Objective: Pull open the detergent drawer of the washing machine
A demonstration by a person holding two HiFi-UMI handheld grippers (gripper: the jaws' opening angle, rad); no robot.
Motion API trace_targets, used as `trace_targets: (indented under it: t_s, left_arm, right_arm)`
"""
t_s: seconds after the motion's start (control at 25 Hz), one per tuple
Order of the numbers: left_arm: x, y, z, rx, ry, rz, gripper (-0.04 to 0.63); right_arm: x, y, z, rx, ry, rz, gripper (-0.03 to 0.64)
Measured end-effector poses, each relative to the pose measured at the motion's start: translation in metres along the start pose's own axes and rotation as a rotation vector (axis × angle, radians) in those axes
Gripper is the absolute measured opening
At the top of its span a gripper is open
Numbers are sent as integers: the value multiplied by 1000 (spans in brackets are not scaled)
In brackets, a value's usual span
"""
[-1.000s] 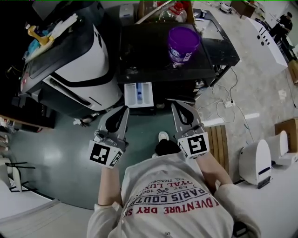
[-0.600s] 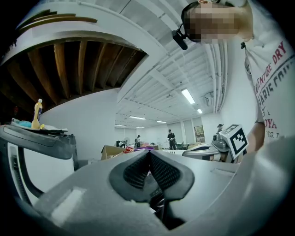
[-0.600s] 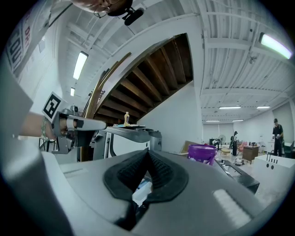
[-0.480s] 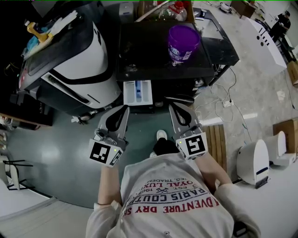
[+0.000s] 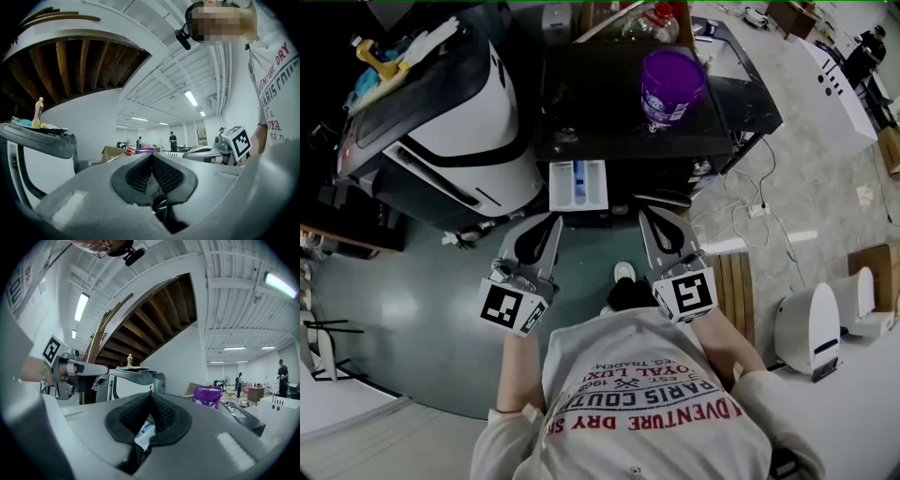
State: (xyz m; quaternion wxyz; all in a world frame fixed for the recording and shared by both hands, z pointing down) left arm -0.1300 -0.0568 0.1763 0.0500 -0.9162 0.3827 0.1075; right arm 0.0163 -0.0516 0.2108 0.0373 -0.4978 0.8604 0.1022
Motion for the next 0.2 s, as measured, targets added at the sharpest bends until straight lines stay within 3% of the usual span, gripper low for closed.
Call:
trace_targets:
  t_s: [0.2]
  left_arm:
    - [0,-1,-2,-2,3,-2,-9]
  right_arm:
    - [-2,3,-3,1,10,-4,0]
Point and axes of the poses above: the fingertips, and each gripper's own axes: x forward along the fingers, y to its left, z out of its top, the point moved 1 cm from there along -x, backward along the fingers, and after that the axes turned 11 degrees about -y, right-handed, at the moved point
